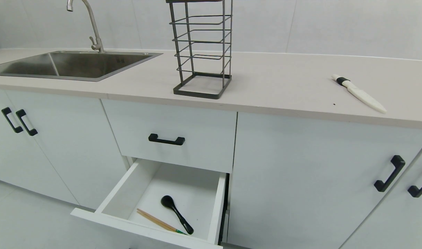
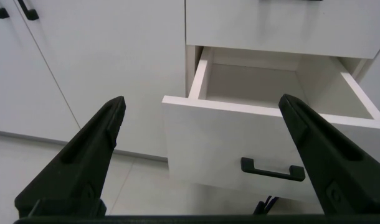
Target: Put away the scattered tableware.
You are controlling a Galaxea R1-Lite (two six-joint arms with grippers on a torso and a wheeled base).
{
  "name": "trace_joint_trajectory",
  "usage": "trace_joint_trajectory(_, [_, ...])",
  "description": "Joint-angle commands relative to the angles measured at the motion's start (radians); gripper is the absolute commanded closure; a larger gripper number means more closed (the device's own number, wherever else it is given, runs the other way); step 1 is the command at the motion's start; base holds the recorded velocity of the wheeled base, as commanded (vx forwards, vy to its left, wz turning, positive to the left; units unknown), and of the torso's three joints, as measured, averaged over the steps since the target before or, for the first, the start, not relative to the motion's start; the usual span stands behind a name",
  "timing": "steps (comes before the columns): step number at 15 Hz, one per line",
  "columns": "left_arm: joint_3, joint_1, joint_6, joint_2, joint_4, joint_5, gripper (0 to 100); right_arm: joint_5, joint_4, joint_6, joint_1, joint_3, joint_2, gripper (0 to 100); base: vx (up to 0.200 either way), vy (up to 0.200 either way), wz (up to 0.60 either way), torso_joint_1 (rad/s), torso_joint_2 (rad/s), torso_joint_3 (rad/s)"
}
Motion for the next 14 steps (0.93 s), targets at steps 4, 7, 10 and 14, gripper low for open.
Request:
trace_joint_trajectory(4, [0.000,0.000,0.002,0.001,0.000,-0.001,0,0.001,0.194,0.008,0.010,0.007,-0.140,0,0.000,0.000,0.00,0.000,0.00,0.000])
trace_joint_trajectory(7, [0.000,0.000,0.002,0.001,0.000,-0.003,0,-0.005,0.237,0.020,0.010,0.007,-0.140,0,0.000,0.000,0.00,0.000,0.00,0.000])
trace_joint_trajectory(10, [0.000,0.000,0.003,0.001,-0.001,-0.009,0,-0.075,0.238,0.020,0.010,0.007,-0.140,0,0.000,0.000,0.00,0.000,0.00,0.000])
trace_joint_trajectory(14, [0.000,0.000,-0.009,0.001,-0.001,-0.008,0,-0.162,0.238,0.026,0.010,0.007,-0.140,0,0.000,0.000,0.00,0.000,0.00,0.000])
